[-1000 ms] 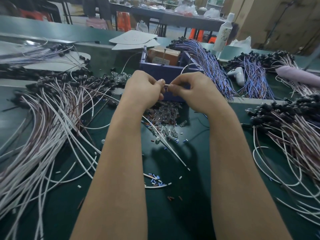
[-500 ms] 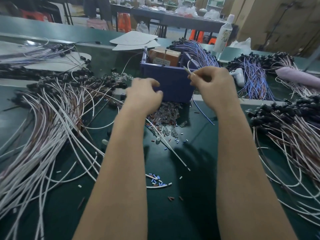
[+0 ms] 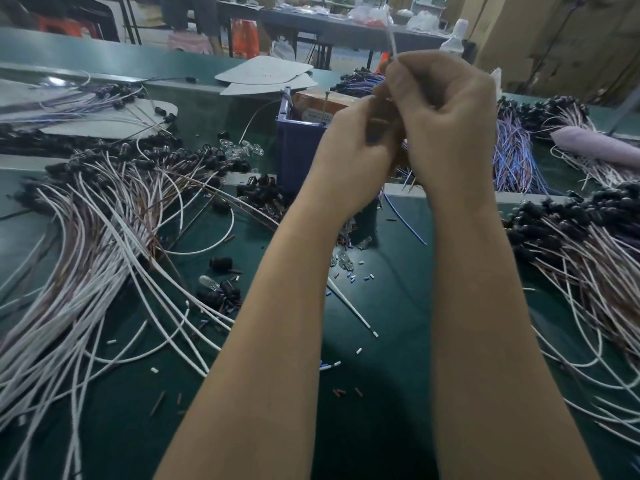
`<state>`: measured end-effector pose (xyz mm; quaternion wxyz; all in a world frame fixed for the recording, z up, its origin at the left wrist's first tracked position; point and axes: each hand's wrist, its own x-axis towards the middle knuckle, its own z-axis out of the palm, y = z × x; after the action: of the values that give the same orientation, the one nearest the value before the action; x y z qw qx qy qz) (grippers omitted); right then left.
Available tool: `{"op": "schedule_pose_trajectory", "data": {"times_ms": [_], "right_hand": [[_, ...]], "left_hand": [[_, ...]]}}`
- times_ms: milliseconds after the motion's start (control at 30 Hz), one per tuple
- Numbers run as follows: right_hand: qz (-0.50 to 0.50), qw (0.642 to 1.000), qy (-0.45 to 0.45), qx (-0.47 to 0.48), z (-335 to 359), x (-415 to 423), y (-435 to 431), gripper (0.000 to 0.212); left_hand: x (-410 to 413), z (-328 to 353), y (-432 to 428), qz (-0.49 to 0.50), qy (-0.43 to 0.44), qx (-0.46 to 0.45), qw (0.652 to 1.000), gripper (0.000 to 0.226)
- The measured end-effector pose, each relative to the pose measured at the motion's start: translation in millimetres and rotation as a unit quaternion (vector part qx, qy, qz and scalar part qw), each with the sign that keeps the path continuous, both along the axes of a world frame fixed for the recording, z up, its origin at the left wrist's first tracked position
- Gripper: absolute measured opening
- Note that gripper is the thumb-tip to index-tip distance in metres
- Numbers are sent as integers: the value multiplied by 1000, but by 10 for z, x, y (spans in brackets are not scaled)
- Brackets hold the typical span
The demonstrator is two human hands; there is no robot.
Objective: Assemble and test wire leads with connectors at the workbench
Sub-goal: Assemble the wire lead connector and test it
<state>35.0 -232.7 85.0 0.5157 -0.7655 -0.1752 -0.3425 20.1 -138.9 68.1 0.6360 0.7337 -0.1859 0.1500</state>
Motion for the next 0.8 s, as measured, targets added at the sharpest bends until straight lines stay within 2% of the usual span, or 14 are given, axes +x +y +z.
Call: {"op": "schedule_pose_trajectory", "data": {"times_ms": [67,200,267,300,367,400,467,567,600,633,667,700,767,800], "right_hand": [[-7,1000,-3,20,-14,3,-16,7],[-128,981,-20,147,-54,75,-193,8],[-100,940,6,325,-84,110,-297,13],[-52,904,23,423,-103,128,-331,14],[19,849,50,525,-141,155,-348,15],[37,847,63,526,-166,175,-332,16],[45,876,85,473,-222,207,-254,17],[-31,957,124,261,-352,245,-139,16],[-45,965,136,220,-396,252,-122,15],[-50,963,147,221,-428,263,-122,14],[-40,949,161,268,-443,278,-140,14],[-7,917,175,359,-436,292,-167,13],[106,803,171,561,-393,278,-218,11],[153,751,150,624,-379,273,-257,13]], "left_hand": [[37,-35,32,13,16,-33,999,13],[145,-117,168,107,41,-11,993,11],[185,-162,238,149,61,-27,987,10],[203,-182,265,163,72,-32,983,10],[231,-219,303,182,88,-23,979,11],[244,-234,312,187,92,-15,978,11],[250,-250,303,190,98,-7,977,12],[259,-273,274,182,104,10,978,12],[265,-282,272,178,108,16,978,12],[273,-294,273,175,112,21,978,12],[283,-308,277,173,117,25,978,12],[291,-323,279,172,121,29,977,12],[308,-354,285,174,128,32,976,13],[317,-369,290,178,132,33,975,13]]}}
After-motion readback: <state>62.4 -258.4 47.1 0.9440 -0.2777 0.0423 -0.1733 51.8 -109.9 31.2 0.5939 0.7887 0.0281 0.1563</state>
